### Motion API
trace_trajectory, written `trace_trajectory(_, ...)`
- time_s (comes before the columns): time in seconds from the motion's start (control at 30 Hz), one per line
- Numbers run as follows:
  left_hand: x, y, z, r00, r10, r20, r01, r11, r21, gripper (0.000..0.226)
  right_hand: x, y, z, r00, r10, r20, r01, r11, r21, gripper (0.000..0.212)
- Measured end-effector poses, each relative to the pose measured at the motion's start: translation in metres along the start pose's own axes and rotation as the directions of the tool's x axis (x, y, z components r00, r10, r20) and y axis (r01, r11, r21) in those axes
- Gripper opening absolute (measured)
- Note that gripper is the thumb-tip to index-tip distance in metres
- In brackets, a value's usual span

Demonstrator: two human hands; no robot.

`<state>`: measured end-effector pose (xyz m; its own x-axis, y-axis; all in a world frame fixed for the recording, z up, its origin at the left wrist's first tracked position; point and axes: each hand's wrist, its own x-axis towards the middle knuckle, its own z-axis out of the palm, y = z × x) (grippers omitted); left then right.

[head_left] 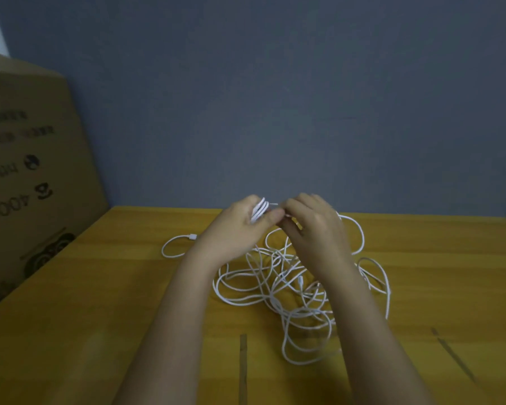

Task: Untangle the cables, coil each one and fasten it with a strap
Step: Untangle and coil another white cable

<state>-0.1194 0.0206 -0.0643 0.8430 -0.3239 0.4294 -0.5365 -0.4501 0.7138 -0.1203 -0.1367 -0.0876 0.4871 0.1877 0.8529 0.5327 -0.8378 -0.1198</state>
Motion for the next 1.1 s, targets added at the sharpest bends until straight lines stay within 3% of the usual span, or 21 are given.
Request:
trace_trajectory(0.13, 0.000, -0.004, -0.006, 0.996, -0.021, -0.086, 0.034, 0.987, 0.154, 0.028, -0.007, 0.018, 0.002, 0.997, 0.070, 0.040, -0.066, 0.993, -0.094, 0.030)
trace_trajectory(0.23, 0.001, -0.006, -0.014, 0.940, -0.052, -0.338, 0.084, 0.993, 0.082, 0.037, -0.016, 0.035, 0.001, 0.979, 0.205, 0.017, -0.196, 0.955, -0.221, 0.019)
trace_trajectory(0.3, 0.003, -0.008, -0.017, 0.904, -0.088, -0.419, 0.091, 0.996, -0.013, 0.039, -0.018, 0.038, 0.000, 0.928, 0.373, -0.020, -0.368, 0.905, -0.216, 0.019)
trace_trajectory(0.33, 0.003, -0.008, -0.018, 0.910, -0.112, -0.399, 0.101, 0.994, -0.050, 0.039, -0.019, 0.036, 0.001, 0.888, 0.458, -0.047, -0.460, 0.879, -0.123, 0.020)
trace_trajectory(0.37, 0.002, -0.008, -0.017, 0.931, -0.136, -0.339, 0.106, 0.989, -0.106, 0.040, -0.016, 0.031, 0.001, 0.831, 0.552, -0.067, -0.547, 0.834, 0.077, 0.020)
trace_trajectory(0.4, 0.001, -0.006, -0.016, 0.956, -0.157, -0.247, 0.109, 0.974, -0.198, 0.040, -0.011, 0.024, -0.001, 0.752, 0.656, -0.065, -0.601, 0.723, 0.342, 0.019)
trace_trajectory(0.47, -0.001, 0.001, -0.012, 0.985, -0.169, -0.025, 0.141, 0.888, -0.437, 0.041, 0.002, 0.009, -0.004, 0.587, 0.810, 0.007, -0.541, 0.386, 0.747, 0.019)
trace_trajectory(0.5, -0.003, 0.005, -0.012, 0.986, -0.149, 0.072, 0.164, 0.826, -0.540, 0.040, 0.005, 0.004, -0.005, 0.543, 0.839, 0.028, -0.482, 0.284, 0.829, 0.019)
trace_trajectory(0.53, -0.005, 0.007, -0.013, 0.982, -0.117, 0.147, 0.184, 0.766, -0.616, 0.040, 0.007, 0.001, -0.005, 0.534, 0.846, 0.012, -0.463, 0.280, 0.841, 0.020)
trace_trajectory(0.6, -0.008, 0.013, -0.015, 0.969, -0.038, 0.244, 0.210, 0.645, -0.735, 0.043, 0.004, -0.003, -0.002, 0.633, 0.769, -0.087, -0.540, 0.520, 0.662, 0.028)
trace_trajectory(0.67, -0.009, 0.020, -0.016, 0.968, 0.027, 0.249, 0.199, 0.521, -0.830, 0.043, -0.005, -0.008, 0.003, 0.779, 0.625, -0.047, -0.611, 0.773, 0.171, 0.040)
trace_trajectory(0.73, -0.007, 0.025, -0.014, 0.991, 0.029, 0.130, 0.103, 0.453, -0.885, 0.034, -0.009, -0.015, 0.008, 0.869, 0.495, 0.016, -0.482, 0.852, -0.205, 0.043)
trace_trajectory(0.77, -0.005, 0.025, -0.013, 0.999, 0.013, 0.042, 0.032, 0.431, -0.902, 0.029, -0.009, -0.019, 0.011, 0.932, 0.363, 0.026, -0.343, 0.899, -0.272, 0.042)
trace_trajectory(0.83, 0.000, 0.019, -0.010, 0.990, -0.052, -0.133, -0.100, 0.418, -0.903, 0.025, -0.011, -0.026, 0.018, 0.986, 0.140, 0.088, -0.111, 0.955, -0.276, 0.042)
trace_trajectory(0.9, 0.005, 0.009, -0.008, 0.948, -0.165, -0.272, -0.161, 0.488, -0.858, 0.024, -0.015, -0.026, 0.023, 0.978, 0.026, 0.208, 0.004, 0.990, -0.143, 0.032)
trace_trajectory(1.0, 0.008, -0.003, -0.005, 0.889, -0.241, -0.389, -0.139, 0.667, -0.732, 0.019, -0.015, -0.034, 0.015, 0.937, -0.010, 0.349, -0.025, 0.995, 0.094, 0.026)
trace_trajectory(1.1, 0.008, -0.013, -0.002, 0.890, -0.145, -0.431, -0.078, 0.886, -0.457, 0.018, -0.006, -0.041, 0.006, 0.909, 0.052, 0.414, -0.134, 0.976, 0.173, 0.024)
